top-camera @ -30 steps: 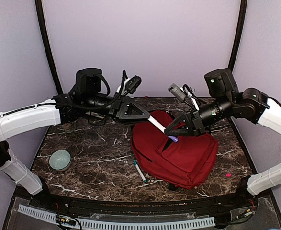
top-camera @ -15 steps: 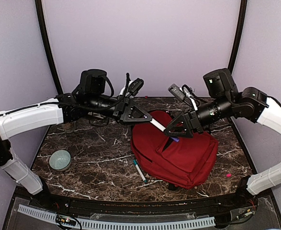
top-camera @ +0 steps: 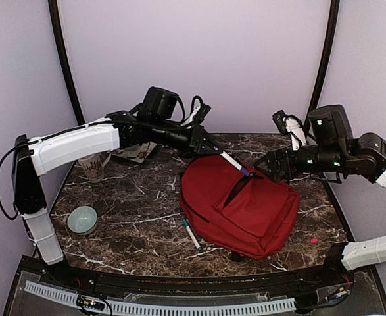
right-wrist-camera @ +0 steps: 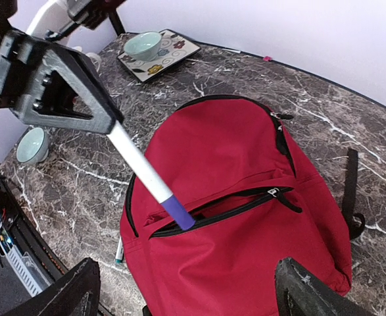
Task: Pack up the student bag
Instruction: Place the pen in the lower front pocket of the bag.
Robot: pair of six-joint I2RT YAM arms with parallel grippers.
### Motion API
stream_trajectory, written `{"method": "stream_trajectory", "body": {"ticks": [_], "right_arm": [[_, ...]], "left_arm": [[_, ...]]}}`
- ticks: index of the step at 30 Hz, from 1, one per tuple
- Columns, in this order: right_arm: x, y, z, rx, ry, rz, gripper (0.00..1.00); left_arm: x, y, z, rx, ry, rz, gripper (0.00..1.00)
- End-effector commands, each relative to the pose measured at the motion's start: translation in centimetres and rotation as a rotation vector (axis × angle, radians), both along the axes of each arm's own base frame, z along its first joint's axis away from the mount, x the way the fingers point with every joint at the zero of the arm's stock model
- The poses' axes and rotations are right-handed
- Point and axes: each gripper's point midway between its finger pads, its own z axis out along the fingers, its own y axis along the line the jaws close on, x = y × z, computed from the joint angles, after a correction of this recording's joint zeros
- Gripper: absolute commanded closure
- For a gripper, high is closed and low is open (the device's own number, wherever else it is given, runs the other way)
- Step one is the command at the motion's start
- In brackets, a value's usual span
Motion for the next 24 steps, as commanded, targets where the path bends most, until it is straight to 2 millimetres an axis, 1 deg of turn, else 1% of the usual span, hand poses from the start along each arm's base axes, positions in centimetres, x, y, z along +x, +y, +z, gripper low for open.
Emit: {"method": "stream_trajectory", "body": {"ticks": [1,3,4,8,14,18,24], "right_arm": [[1.1,-2.5,1.2,0.022,-0.067,-0.144,0.07],[1.0,-3.4,1.5,0.026,-0.077,-0.183,0.07],[0.9,-4.0,0.5,0.007,-0.067,-0.199,0.07],[0.4,-5.4,0.5,0.004,-0.075,-0.234,0.06],[-0.2,-7.0,0.5,-0.01,-0.083,-0.269,0.05],[-0.4,-7.2,0.5,-0.015,-0.084,-0.267,0.04],[-0.2,-6.7,0.4,-0.034,-0.082,-0.245,0.03]], "left_arm": [[2.5,-0.4,-2.9,0.13,0.011,0.066,1.0],[3.3,-0.9,-3.2,0.142,0.005,0.082,1.0],[3.7,-1.1,-3.5,0.146,0.002,0.089,1.0],[5.0,-1.5,-4.6,0.177,0.001,0.127,1.0],[5.5,-1.8,-6.2,0.204,0.028,0.141,1.0],[5.6,-1.7,-6.8,0.22,0.036,0.148,1.0],[5.8,-1.3,-7.7,0.253,0.042,0.175,1.0]]}}
